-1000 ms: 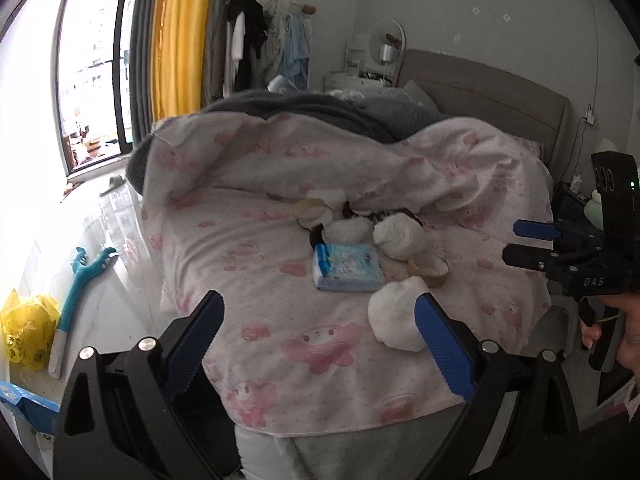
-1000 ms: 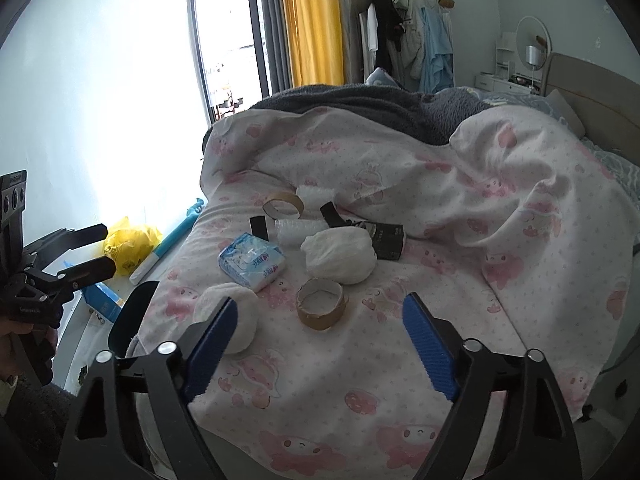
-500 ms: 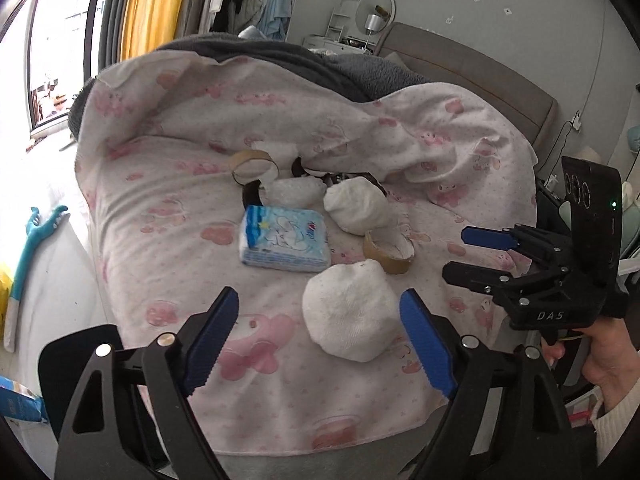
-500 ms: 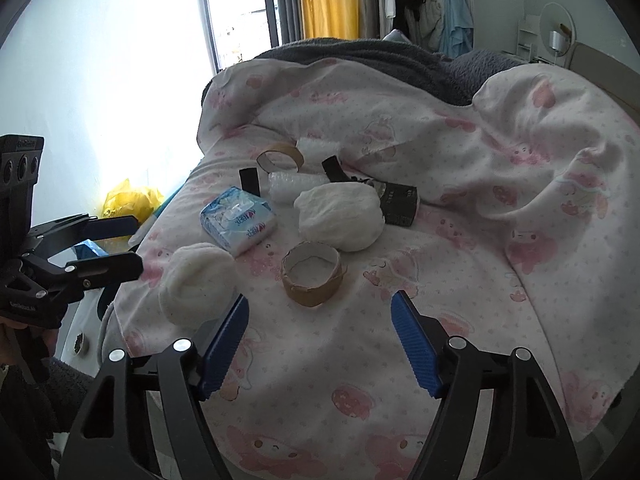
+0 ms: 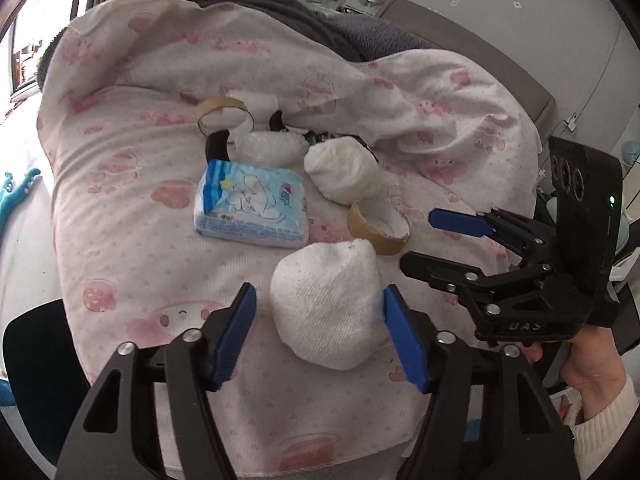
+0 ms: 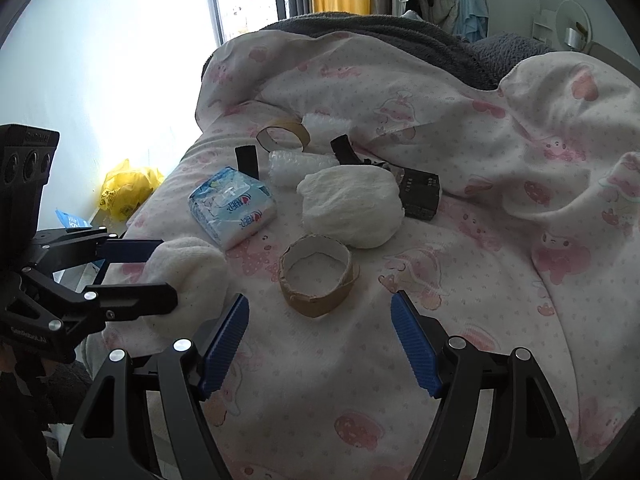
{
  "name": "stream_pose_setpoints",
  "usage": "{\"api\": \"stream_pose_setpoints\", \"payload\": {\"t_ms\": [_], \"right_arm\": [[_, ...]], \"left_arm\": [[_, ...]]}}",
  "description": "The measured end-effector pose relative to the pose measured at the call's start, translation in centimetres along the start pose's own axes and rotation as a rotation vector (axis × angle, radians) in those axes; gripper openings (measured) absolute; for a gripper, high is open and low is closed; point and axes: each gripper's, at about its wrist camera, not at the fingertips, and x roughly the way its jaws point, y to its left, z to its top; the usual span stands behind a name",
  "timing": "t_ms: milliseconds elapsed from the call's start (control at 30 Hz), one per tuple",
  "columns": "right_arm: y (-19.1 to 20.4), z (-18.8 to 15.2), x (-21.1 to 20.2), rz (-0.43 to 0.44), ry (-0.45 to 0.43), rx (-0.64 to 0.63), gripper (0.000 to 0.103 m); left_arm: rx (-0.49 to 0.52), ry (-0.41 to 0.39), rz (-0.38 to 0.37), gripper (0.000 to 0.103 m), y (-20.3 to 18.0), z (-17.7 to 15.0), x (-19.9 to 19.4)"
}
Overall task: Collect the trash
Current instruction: 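Grasp the brown cardboard tape core with the right tool while the left tool grasps a white tissue ball, then carry the tape core and tissue ball with both tools to the black trash bin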
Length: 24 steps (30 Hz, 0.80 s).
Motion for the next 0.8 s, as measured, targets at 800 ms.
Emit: {"api": "stream_pose_setpoints", "payload": {"t_ms": [800], "right_arm": [[0.6, 2.2, 3.6, -0.037, 0.075, 0.052, 0.045]], "left_arm": [[0.116, -0.082, -0.019, 0.04, 1.0, 1.4, -4.3]]}}
